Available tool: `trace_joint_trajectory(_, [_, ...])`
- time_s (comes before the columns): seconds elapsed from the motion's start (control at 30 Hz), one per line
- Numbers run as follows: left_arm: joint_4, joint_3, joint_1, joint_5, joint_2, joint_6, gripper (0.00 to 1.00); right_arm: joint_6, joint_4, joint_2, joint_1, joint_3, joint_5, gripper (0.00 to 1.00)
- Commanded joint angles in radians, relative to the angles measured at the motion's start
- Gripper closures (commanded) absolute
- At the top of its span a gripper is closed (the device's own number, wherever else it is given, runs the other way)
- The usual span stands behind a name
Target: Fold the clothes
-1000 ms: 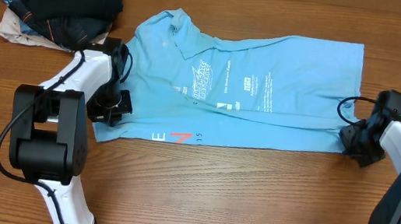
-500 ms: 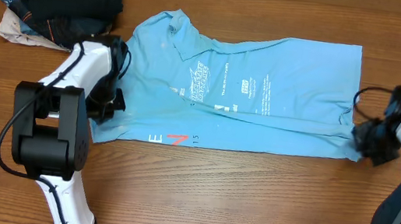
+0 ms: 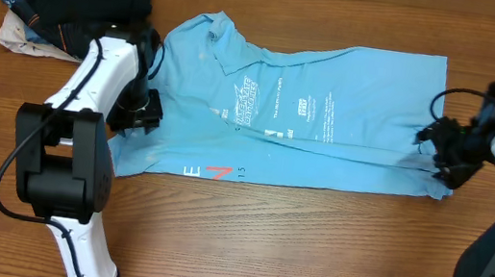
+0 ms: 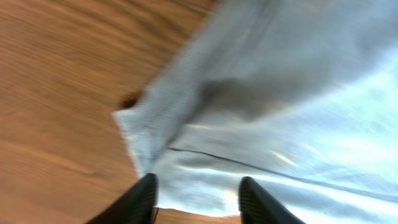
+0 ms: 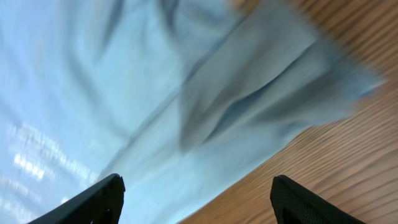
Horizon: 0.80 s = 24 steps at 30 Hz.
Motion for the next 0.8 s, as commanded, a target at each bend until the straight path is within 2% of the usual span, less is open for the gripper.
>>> trace_joint_trajectory(0.0, [0.001, 0.021, -0.029, 0.076, 0.005, 0.027, 0.47, 0.014, -0.012, -0.006, 0.057, 0.017, -0.064, 0.21])
trace_joint_trajectory(0.23, [0.001, 0.021, -0.056, 0.076, 0.005, 0.027, 0.45, 0.158, 0.035, -0.006, 0.138, -0.053, -0.046, 0.23])
trace_joint_trajectory(0.37, [0.001, 0.021, -0.061, 0.076, 0.005, 0.027, 0.43, 0.237, 0.122, -0.006, 0.154, -0.135, -0.045, 0.24])
trace_joint_trajectory(0.47, [0.003, 0.021, -0.061, 0.076, 0.005, 0.027, 0.4, 0.237, 0.202, -0.006, 0.154, -0.18, -0.046, 0.28])
trace_joint_trajectory(0.63, [0.009, 0.02, -0.061, 0.076, 0.005, 0.027, 0.39, 0.245, 0.286, -0.006, 0.154, -0.208, -0.046, 0.29])
trace_joint_trajectory(0.77, [0.009, 0.02, -0.061, 0.076, 0.005, 0.027, 0.39, 0.254, 0.334, -0.006, 0.154, -0.227, -0.046, 0.38])
